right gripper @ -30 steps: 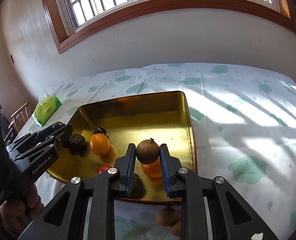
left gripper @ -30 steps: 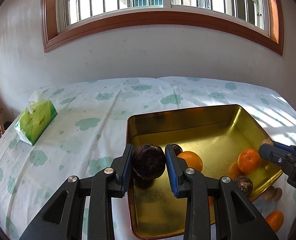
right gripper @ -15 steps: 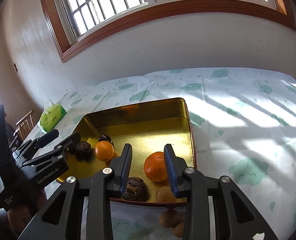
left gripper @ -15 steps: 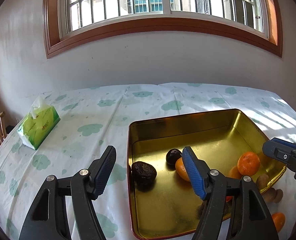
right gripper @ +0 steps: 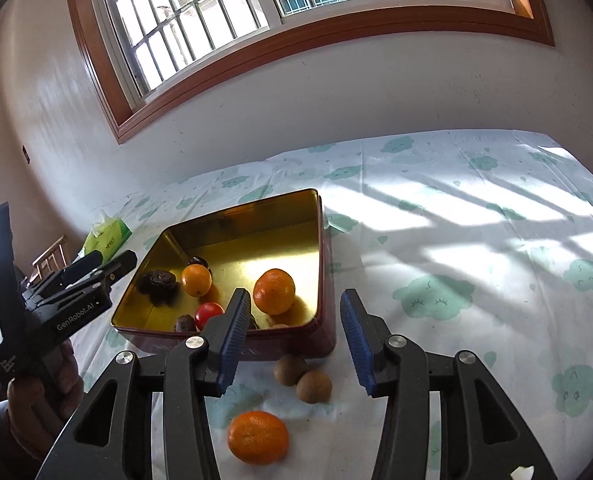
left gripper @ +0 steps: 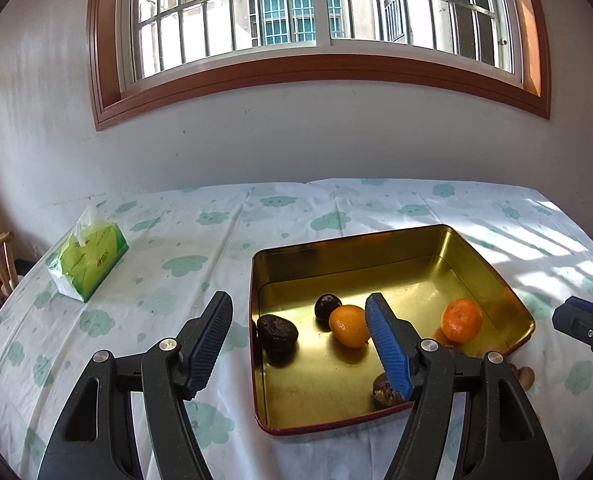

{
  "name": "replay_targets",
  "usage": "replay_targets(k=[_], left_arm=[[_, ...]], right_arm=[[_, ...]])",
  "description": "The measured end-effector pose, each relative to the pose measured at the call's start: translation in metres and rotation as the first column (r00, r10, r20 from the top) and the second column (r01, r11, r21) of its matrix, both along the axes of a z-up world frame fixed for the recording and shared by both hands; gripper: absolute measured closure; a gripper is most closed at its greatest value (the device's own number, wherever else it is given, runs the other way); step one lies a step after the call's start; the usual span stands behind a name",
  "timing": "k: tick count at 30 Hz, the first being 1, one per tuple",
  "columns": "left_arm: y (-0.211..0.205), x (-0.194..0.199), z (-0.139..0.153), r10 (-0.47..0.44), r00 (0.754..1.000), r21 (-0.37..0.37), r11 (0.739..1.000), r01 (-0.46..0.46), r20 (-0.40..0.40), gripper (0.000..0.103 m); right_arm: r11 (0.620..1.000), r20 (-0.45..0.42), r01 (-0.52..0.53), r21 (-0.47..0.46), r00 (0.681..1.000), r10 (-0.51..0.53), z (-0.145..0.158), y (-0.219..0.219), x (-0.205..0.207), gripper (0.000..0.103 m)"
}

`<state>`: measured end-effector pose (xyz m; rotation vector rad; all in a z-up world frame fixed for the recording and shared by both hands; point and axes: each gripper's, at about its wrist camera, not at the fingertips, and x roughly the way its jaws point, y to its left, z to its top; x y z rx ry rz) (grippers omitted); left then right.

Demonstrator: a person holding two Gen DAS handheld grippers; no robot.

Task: Organize fruits
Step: 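Grasp the mandarin orange on the table with the left tool, then grasp the two small brown fruits together with the right tool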

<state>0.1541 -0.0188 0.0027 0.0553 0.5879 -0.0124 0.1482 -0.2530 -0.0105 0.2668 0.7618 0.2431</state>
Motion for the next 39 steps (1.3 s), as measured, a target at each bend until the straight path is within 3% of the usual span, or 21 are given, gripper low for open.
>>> replay_targets(k=[7, 12, 15, 18, 24, 25, 27, 30, 33, 36, 39], left_arm=[[-0.034, -0.049, -0.009, -0.177, 0.982, -0.113, 0.979, 0.169, -0.064, 0.034], [-0.086, -0.068, -0.03, -0.325, 0.935, -0.088, 0.945, 0.315, -0.144, 0.041], [-0.109, -0.063, -0.039, -0.399, 0.893, -0.124, 0.916, 0.381, -0.21, 0.043], [-0.127, -0.059, -0.047, -0.395, 0.887, -0.076, 0.918, 0.389, -0.24, 0.043], [-0.136, -0.049, -0.069, -0.4, 0.87, -0.104, 0.916, 0.387, -0.289, 0.043], [-0.136, -0.047, -0.075, -0.404, 0.864, -0.118, 0.915, 0.387, -0.301, 0.049], [-0.134, -0.048, -0.073, -0.415, 0.864, -0.143, 0.91, 0.39, -0.284, 0.062], [-0.125, -0.051, -0.07, -0.404, 0.871, -0.159, 0.914, 0.373, -0.279, 0.062], [-0.098, -0.06, -0.057, -0.359, 0.902, -0.177, 0.93, 0.324, -0.24, 0.062], [-0.064, -0.067, -0.048, -0.293, 0.932, -0.153, 0.952, 0.264, -0.213, 0.062], [-0.031, -0.068, -0.048, -0.226, 0.95, -0.145, 0.969, 0.198, -0.216, 0.062]], right_arm=[[0.996, -0.089, 0.077, -0.053, 0.993, -0.082, -0.032, -0.046, -0.03, 0.056], [0.995, -0.101, 0.104, -0.002, 0.989, -0.104, -0.042, -0.063, -0.037, 0.056], [0.996, -0.095, 0.091, -0.008, 0.991, -0.091, -0.042, -0.06, -0.037, 0.051], [0.996, -0.092, 0.084, 0.018, 0.992, -0.082, -0.042, -0.063, -0.038, 0.051], [0.991, -0.097, 0.104, 0.085, 0.991, -0.096, -0.045, -0.073, -0.038, 0.051], [0.991, -0.097, 0.102, 0.084, 0.991, -0.094, -0.045, -0.073, -0.038, 0.05], [0.992, -0.098, 0.1, 0.081, 0.991, -0.092, -0.045, -0.072, -0.037, 0.049], [0.992, -0.098, 0.098, 0.074, 0.991, -0.091, -0.045, -0.07, -0.038, 0.048], [0.998, -0.109, 0.052, 0.026, 0.993, -0.049, -0.042, -0.058, -0.037, 0.048], [0.999, -0.099, -0.015, 0.048, 0.995, 0.02, -0.033, -0.04, -0.035, 0.048], [0.996, -0.091, -0.085, -0.003, 0.992, 0.085, -0.027, -0.014, -0.025, 0.048]])
